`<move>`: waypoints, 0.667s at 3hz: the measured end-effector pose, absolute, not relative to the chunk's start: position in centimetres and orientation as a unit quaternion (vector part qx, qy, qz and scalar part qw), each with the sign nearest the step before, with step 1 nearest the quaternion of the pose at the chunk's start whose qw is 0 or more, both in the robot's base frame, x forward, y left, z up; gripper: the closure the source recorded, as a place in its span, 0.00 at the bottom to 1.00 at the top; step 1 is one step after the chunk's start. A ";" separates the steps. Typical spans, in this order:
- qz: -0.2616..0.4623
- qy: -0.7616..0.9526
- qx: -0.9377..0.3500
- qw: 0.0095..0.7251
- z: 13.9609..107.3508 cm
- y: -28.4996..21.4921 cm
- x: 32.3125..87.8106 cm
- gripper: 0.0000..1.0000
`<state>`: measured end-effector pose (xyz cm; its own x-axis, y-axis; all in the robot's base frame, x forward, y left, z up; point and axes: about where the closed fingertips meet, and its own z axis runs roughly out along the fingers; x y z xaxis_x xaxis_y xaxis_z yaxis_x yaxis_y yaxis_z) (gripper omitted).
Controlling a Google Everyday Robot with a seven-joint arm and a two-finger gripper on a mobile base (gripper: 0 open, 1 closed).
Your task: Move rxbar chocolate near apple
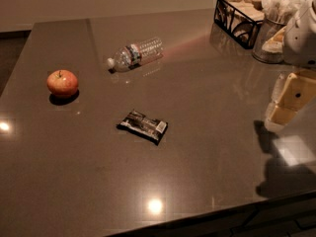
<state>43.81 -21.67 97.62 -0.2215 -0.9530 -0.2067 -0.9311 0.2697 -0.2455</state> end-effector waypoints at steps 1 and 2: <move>-0.034 0.781 -0.603 0.159 97.6 -21.7 43.8 0.00; -0.013 0.790 -0.591 0.162 97.2 -20.0 45.4 0.00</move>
Offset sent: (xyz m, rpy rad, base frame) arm 0.0184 0.0161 -0.0019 0.0397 0.0551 -0.0438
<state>45.40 -20.01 97.24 -0.2480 -0.9384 -0.2406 -0.9300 0.3002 -0.2122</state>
